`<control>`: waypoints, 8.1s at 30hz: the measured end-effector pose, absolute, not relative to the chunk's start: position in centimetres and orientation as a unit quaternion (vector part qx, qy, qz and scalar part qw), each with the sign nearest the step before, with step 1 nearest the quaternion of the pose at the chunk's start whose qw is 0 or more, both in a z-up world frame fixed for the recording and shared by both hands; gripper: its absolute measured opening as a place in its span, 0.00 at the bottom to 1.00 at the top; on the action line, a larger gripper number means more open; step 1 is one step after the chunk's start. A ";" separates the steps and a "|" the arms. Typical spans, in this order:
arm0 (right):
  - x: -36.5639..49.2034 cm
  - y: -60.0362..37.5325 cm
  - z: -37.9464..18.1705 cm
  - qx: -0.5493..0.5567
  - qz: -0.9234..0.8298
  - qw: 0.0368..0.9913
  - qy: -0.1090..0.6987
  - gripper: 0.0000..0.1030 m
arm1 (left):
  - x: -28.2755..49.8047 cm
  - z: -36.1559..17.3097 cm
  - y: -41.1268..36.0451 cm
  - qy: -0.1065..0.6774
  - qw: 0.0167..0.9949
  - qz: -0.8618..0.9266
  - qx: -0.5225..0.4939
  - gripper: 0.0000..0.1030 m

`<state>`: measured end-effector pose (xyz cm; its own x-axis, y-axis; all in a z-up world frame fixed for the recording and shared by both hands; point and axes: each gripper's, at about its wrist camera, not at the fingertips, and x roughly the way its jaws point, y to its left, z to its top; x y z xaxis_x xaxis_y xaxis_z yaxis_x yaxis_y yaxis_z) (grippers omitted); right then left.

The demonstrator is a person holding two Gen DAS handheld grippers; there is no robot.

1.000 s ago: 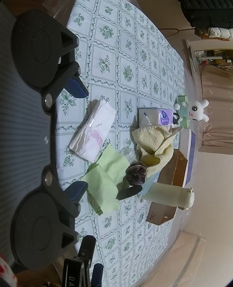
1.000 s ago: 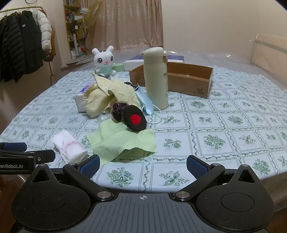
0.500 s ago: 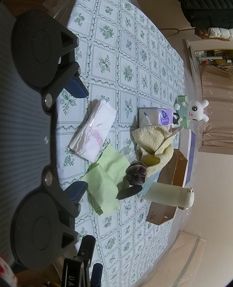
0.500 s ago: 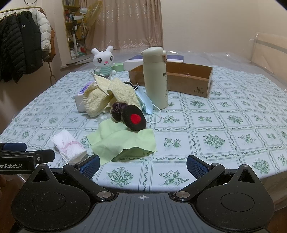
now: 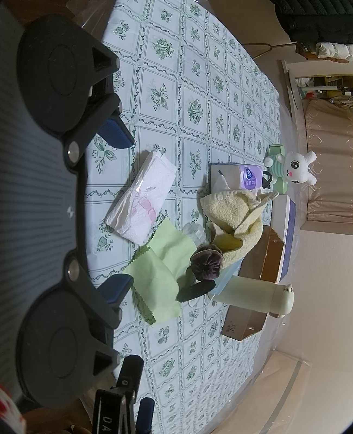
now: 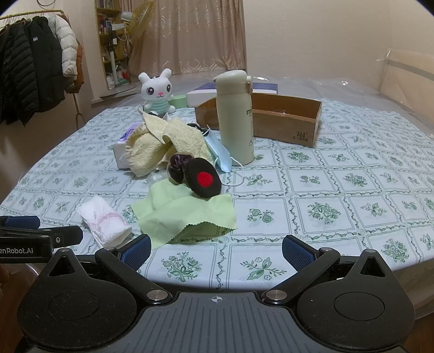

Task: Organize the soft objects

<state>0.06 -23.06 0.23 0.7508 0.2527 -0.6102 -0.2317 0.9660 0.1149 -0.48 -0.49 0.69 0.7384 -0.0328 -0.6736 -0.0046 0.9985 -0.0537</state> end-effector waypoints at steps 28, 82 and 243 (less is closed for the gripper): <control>2.2 -22.1 -1.6 -0.009 0.165 0.929 0.330 0.99 | 2.5 -2.2 1.5 0.386 0.920 0.008 -0.061 0.89; 10.9 -16.5 -6.6 -0.057 0.191 0.907 0.371 0.30 | 9.6 -3.3 3.5 0.387 0.918 -0.037 -0.081 0.10; 4.0 -27.0 3.0 0.033 0.108 0.949 0.294 0.82 | 7.1 2.2 -0.1 0.333 0.939 -0.073 -0.042 0.85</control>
